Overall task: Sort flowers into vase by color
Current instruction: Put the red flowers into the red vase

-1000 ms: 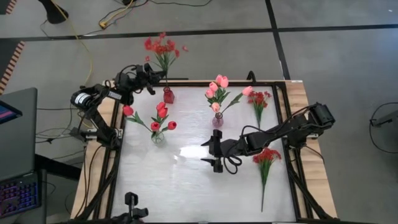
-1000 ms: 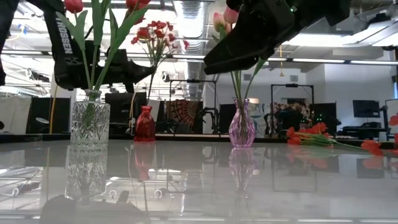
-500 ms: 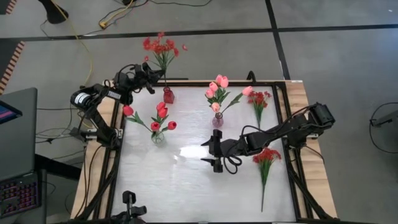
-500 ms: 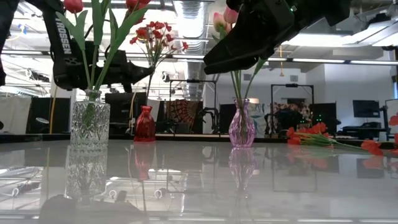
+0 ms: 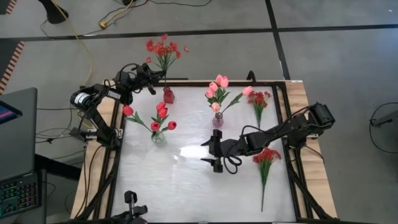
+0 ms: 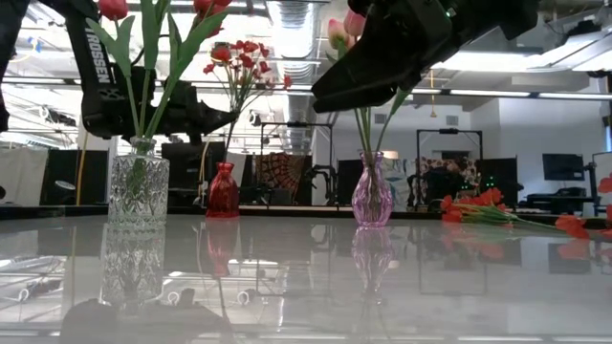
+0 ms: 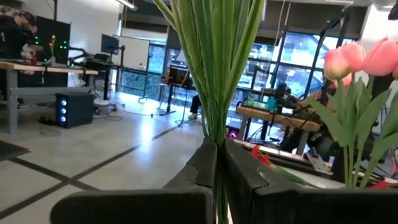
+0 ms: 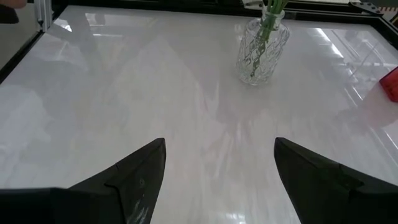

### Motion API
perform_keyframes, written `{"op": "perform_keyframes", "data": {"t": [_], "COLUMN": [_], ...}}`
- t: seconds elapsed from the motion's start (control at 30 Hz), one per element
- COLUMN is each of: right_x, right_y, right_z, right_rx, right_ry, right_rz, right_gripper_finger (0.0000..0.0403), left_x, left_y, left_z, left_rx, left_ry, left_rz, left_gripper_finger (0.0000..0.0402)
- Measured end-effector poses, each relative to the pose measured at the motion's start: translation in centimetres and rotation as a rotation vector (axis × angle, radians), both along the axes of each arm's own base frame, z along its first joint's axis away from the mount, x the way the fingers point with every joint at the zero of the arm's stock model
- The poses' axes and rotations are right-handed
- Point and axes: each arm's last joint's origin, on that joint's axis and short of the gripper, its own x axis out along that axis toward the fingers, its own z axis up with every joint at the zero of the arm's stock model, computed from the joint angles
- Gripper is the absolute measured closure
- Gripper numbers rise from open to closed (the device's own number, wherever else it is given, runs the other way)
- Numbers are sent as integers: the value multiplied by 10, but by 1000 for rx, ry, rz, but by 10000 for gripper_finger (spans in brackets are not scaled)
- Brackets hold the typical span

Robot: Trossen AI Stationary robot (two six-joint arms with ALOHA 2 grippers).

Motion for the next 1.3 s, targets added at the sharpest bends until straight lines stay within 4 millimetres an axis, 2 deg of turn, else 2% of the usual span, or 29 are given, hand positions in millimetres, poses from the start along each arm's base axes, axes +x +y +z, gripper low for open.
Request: {"op": "perform_keyframes", "data": {"t": [0.43, 0.87, 1.07, 1.17, 1.3], "right_x": [0, 0, 0, 0, 0], "right_y": [0, 0, 0, 0, 0], "right_z": [1, 1, 1, 1, 1], "right_rx": [1, 1, 1, 1, 1], "right_ry": [-10, -10, -10, -10, -9], "right_rz": [1, 1, 1, 1, 1], "right_gripper_finger": [78, 78, 78, 78, 78], "left_x": [17, 13, 13, 13, 13], "left_y": [-6, -4, -5, -5, -5], "left_z": [-14, -23, -23, -23, -24], "left_rx": [-8, -83, -55, -57, -63], "left_ry": [116, 168, 179, 180, 182], "left_rz": [-43, -63, -103, -106, -110], "left_gripper_finger": [401, 401, 401, 388, 348]}}
